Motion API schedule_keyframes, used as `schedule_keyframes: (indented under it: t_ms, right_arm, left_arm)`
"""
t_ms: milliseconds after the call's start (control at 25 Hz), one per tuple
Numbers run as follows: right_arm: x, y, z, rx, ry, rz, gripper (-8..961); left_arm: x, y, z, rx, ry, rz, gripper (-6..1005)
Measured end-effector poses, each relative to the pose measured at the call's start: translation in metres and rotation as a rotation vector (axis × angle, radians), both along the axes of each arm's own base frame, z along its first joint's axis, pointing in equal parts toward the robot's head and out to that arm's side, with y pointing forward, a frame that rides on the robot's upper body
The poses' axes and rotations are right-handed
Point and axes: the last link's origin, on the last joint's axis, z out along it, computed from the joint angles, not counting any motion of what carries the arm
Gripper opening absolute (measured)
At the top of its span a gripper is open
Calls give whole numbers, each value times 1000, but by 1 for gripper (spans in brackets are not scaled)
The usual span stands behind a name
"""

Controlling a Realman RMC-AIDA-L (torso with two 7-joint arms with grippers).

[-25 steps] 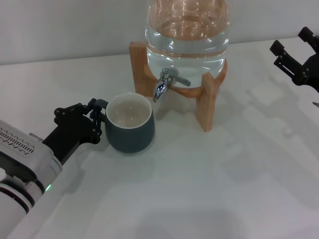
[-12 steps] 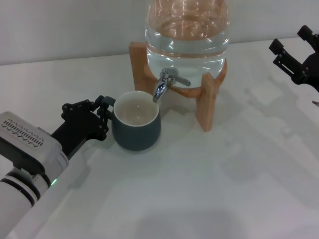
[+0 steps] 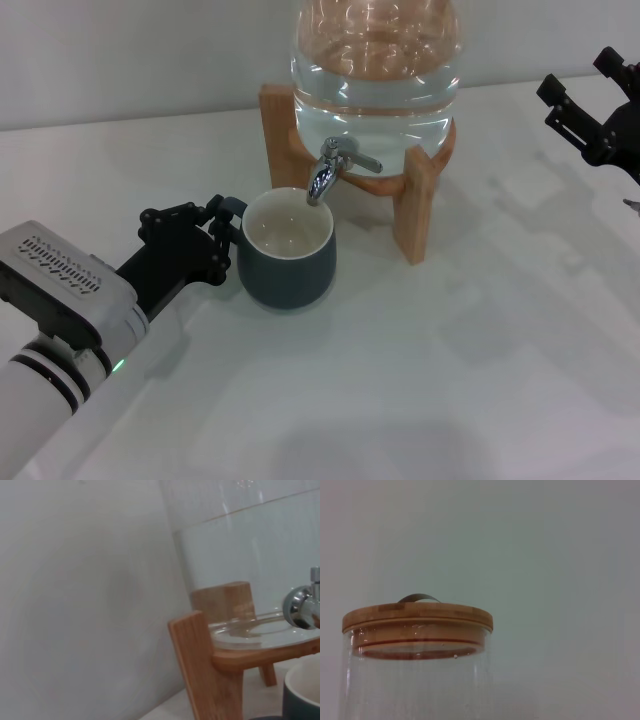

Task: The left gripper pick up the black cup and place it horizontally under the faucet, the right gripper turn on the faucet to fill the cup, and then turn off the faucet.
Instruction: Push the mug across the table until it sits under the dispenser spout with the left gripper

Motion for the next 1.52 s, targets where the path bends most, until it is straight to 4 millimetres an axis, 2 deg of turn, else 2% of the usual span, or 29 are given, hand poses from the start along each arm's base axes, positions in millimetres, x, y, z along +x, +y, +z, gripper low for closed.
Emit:
schedule_keyframes:
  t_ms: [1520]
  right_arm:
    - [-3, 1, -2, -8, -2, 14, 859]
  left_arm:
    - [-4, 3, -3, -17, 31, 28, 94]
